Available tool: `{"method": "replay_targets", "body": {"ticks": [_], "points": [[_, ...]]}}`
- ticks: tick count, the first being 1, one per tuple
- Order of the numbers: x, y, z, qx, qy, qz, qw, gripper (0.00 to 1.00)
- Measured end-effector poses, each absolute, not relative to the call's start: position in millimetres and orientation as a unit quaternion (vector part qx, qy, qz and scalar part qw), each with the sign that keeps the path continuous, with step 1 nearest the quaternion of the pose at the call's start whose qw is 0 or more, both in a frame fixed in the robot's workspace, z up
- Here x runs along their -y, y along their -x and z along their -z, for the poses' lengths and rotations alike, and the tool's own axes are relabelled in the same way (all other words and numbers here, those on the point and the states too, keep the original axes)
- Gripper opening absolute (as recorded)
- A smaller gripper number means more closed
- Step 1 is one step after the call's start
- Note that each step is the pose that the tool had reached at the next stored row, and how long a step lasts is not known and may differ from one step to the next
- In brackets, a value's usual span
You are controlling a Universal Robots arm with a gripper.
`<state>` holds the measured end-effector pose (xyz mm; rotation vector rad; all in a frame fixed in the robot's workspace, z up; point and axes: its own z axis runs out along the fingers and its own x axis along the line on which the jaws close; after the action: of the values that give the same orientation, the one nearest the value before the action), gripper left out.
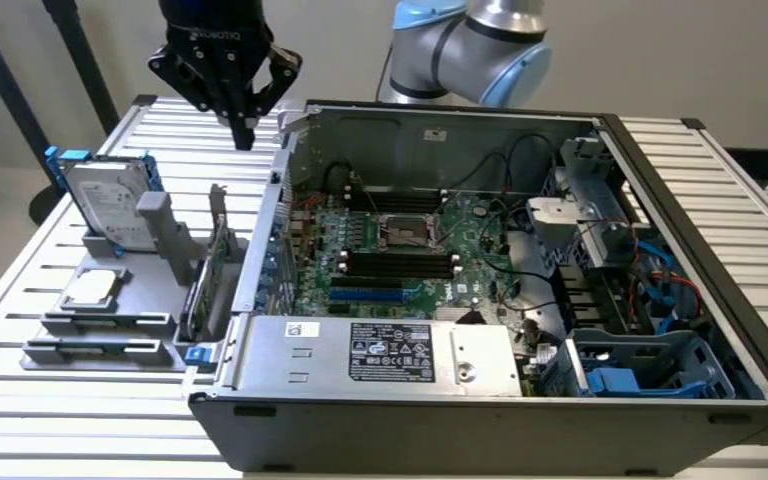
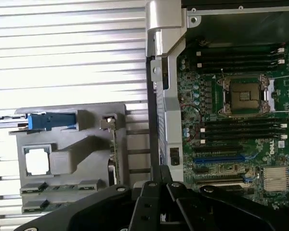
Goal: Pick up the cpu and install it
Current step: 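Reach for the cpu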
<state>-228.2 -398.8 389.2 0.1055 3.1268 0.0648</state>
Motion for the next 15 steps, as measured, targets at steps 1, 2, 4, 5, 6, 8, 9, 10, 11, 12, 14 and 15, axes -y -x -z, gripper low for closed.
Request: {"method": "replay_targets", "body": {"ticks": [1, 2, 4, 5, 6, 8, 9, 10, 11, 12, 14, 15], "points": [[398.8, 232.5, -388.9, -0.999, -0.034, -0.02, 0.006, 0.11], [398.8, 237.1, -388.5, -0.999, -0.034, -0.019, 0.006, 0.11], [398.8, 246.2, -387.8, -0.999, -0.034, -0.016, 0.006, 0.11], [398.8, 250.6, -387.4, -0.999, -0.034, -0.015, 0.006, 0.11], [398.8, 255.1, -387.0, -0.999, -0.034, -0.014, 0.006, 0.11], [398.8, 264.3, -386.3, -0.999, -0.034, -0.011, 0.005, 0.11], [398.8, 268.8, -385.9, -0.999, -0.034, -0.01, 0.005, 0.11], [398.8, 273.2, -385.5, -0.999, -0.034, -0.008, 0.005, 0.11], [398.8, 278.2, -385.1, -0.999, -0.034, -0.007, 0.005, 0.11], [398.8, 282.4, -384.8, -0.999, -0.034, -0.006, 0.005, 0.11], [398.8, 291.8, -384.0, -0.999, -0.034, -0.003, 0.005, 0.11], [398.8, 296.1, -383.7, -0.999, -0.034, -0.002, 0.005, 0.11]]}}
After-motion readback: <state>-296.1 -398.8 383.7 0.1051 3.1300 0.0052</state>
